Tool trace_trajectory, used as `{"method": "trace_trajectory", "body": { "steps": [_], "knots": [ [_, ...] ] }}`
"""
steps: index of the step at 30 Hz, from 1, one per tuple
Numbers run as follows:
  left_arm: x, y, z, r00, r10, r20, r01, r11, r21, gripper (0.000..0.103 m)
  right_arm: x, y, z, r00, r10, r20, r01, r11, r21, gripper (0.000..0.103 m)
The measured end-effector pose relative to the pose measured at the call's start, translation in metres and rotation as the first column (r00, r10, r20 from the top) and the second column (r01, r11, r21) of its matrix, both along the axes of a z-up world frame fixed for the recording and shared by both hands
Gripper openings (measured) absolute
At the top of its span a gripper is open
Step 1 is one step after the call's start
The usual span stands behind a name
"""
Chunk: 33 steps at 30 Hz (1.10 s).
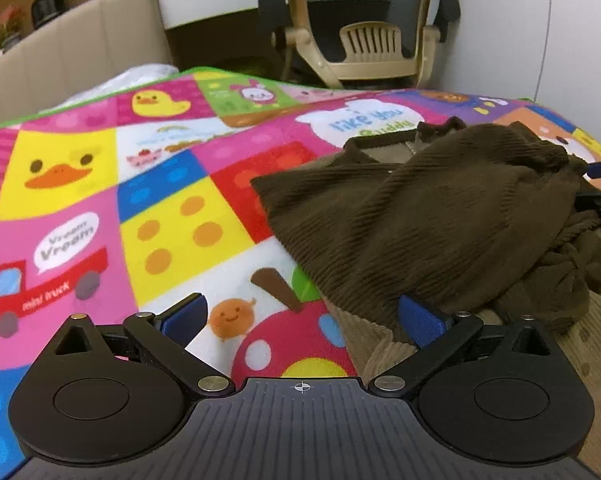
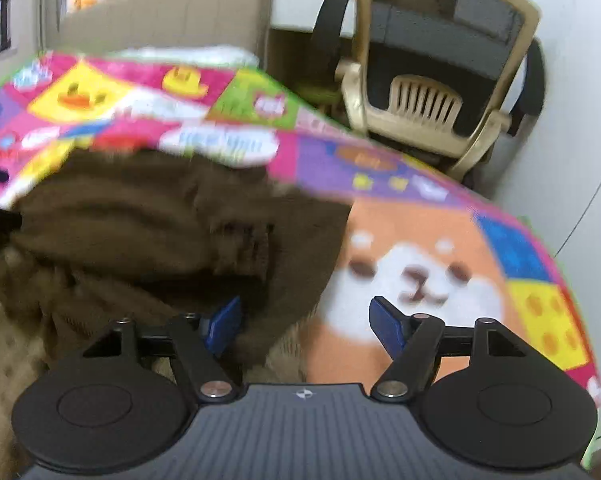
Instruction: Fold clothes
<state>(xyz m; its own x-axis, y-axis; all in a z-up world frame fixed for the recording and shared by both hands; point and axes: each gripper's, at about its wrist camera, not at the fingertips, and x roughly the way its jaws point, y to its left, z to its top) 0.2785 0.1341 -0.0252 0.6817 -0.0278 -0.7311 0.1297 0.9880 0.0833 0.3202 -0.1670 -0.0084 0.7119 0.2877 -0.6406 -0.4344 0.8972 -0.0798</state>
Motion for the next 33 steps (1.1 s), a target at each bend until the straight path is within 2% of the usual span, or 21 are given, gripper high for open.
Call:
{"method": "trace_trajectory", "body": {
  "steps": [2,3,4,6,7,8,10,13,15,17,19,21,24,25,27,30,31,32,33],
  "knots": [
    [-0.002,0.005,0.012,1.000,0.003,0.019,-0.002,0.998,-0.063,0.103,0.003,0.002,0.018,1.000,0.021,0.018,-0.022,0.997,0.069,0.071],
    [-0.002,0.009,0.019,1.000,0.003,0.031,0.001,0.992,-0.124,0.103,0.006,0.003,0.025,0.999,0.029,0.019,-0.031,0.993,0.111,0.069],
    [0.001,0.013,0.027,0.999,0.000,0.041,0.009,0.976,-0.219,0.103,0.012,0.007,0.029,0.999,0.038,0.006,-0.039,0.987,0.155,0.066],
    [0.009,0.018,0.036,0.999,-0.003,0.049,0.021,0.921,-0.388,0.103,0.024,0.017,0.027,0.997,0.065,-0.037,-0.055,0.975,0.216,0.049],
    [0.016,0.017,0.037,0.999,-0.001,0.045,0.021,0.892,-0.451,0.103,0.031,0.024,0.020,0.996,0.069,-0.057,-0.055,0.974,0.219,0.048],
    [0.023,0.015,0.035,0.999,0.004,0.033,0.013,0.878,-0.479,0.103,0.037,0.030,0.014,0.994,0.071,-0.077,-0.053,0.975,0.217,0.046],
    [0.039,0.008,0.023,1.000,0.020,-0.011,-0.023,0.875,-0.484,0.103,0.043,0.040,-0.006,0.994,0.053,-0.097,-0.039,0.988,0.148,0.046],
    [0.053,0.002,0.000,0.994,0.046,-0.098,-0.083,0.904,-0.419,0.103,0.048,0.036,-0.023,0.993,0.044,-0.109,-0.034,0.995,0.095,0.046],
    [0.052,0.011,-0.005,0.991,0.071,-0.110,-0.110,0.909,-0.402,0.103,0.054,0.019,-0.010,0.993,0.020,-0.119,-0.001,0.987,0.159,0.047],
    [0.048,0.030,-0.001,0.989,0.111,-0.097,-0.143,0.880,-0.453,0.103,0.065,-0.004,0.004,0.993,-0.027,-0.112,0.056,0.964,0.259,0.058],
    [0.051,0.045,-0.001,0.984,0.145,-0.107,-0.180,0.846,-0.502,0.103,0.084,-0.021,0.006,0.984,-0.094,-0.150,0.139,0.935,0.327,0.058],
    [0.059,0.058,-0.004,0.976,0.176,-0.129,-0.218,0.808,-0.548,0.103,0.105,-0.030,-0.001,0.966,-0.143,-0.217,0.214,0.911,0.352,0.058],
    [0.070,0.075,-0.009,0.963,0.212,-0.166,-0.269,0.745,-0.611,0.101,0.123,-0.027,-0.018,0.949,-0.200,-0.243,0.273,0.906,0.323,0.057],
    [0.074,0.073,-0.011,0.964,0.207,-0.168,-0.267,0.738,-0.620,0.101,0.126,-0.026,-0.023,0.946,-0.196,-0.258,0.278,0.901,0.333,0.056],
    [0.079,0.067,-0.011,0.968,0.204,-0.145,-0.250,0.752,-0.610,0.100,0.130,-0.024,-0.030,0.941,-0.173,-0.291,0.275,0.891,0.361,0.052],
    [0.086,0.057,-0.010,0.971,0.193,-0.141,-0.239,0.775,-0.586,0.094,0.129,-0.007,-0.030,0.954,-0.127,-0.271,0.215,0.920,0.328,0.045],
    [0.088,0.052,-0.010,0.972,0.189,-0.137,-0.234,0.790,-0.567,0.086,0.128,-0.001,-0.030,0.959,-0.117,-0.258,0.196,0.932,0.305,0.044],
    [0.088,0.047,-0.010,0.973,0.193,-0.129,-0.232,0.805,-0.546,0.077,0.128,0.005,-0.030,0.964,-0.109,-0.243,0.177,0.943,0.281,0.037],
    [0.088,0.044,-0.010,0.972,0.203,-0.121,-0.236,0.811,-0.535,0.075,0.127,0.011,-0.030,0.968,-0.100,-0.228,0.159,0.953,0.257,0.019]
  ]
}}
